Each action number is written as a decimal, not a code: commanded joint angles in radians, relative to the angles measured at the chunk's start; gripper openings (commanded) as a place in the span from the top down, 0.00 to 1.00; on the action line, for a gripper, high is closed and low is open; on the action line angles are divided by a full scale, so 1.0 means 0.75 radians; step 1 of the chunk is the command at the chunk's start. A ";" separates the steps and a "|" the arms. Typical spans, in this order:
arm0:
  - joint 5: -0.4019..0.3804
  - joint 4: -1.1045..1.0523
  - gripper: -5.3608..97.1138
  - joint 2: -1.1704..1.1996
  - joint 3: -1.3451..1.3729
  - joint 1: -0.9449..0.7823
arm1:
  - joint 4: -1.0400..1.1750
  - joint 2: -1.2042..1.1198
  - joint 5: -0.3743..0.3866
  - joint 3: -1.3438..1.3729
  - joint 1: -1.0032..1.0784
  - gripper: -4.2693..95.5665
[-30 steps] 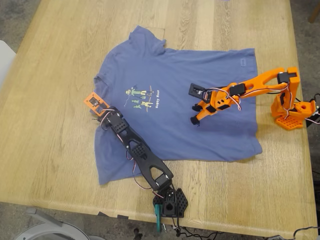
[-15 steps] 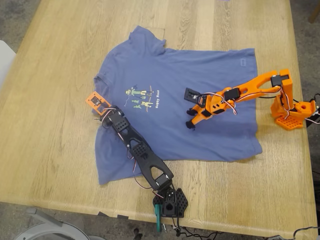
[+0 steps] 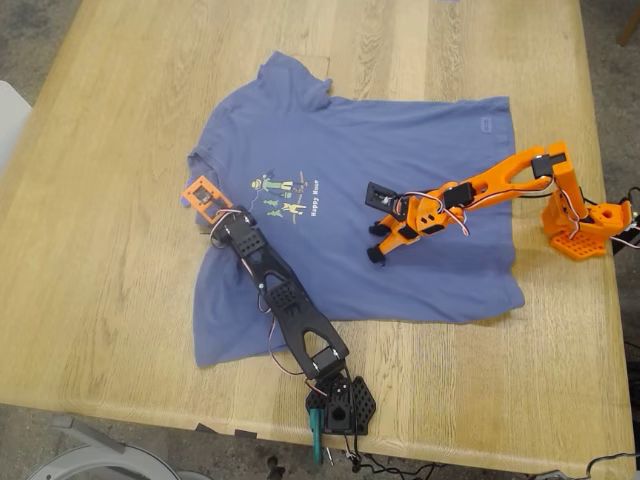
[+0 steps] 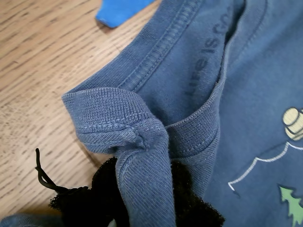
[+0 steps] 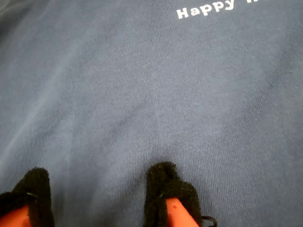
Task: Fold a T-shirt
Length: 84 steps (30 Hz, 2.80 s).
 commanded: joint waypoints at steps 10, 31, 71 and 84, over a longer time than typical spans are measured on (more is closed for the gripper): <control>-0.004 0.112 0.86 0.411 -0.063 0.049 | -0.088 -0.256 0.025 -0.250 -0.027 0.67; -0.008 0.337 0.89 0.630 -0.063 0.166 | 0.460 -0.816 0.047 -1.158 -0.012 0.69; 0.012 0.556 0.95 1.004 -0.061 0.730 | 1.321 -1.119 0.074 -2.389 0.464 0.96; 0.012 0.554 0.95 0.882 -0.059 1.215 | 1.340 -1.064 0.092 -2.389 0.597 0.96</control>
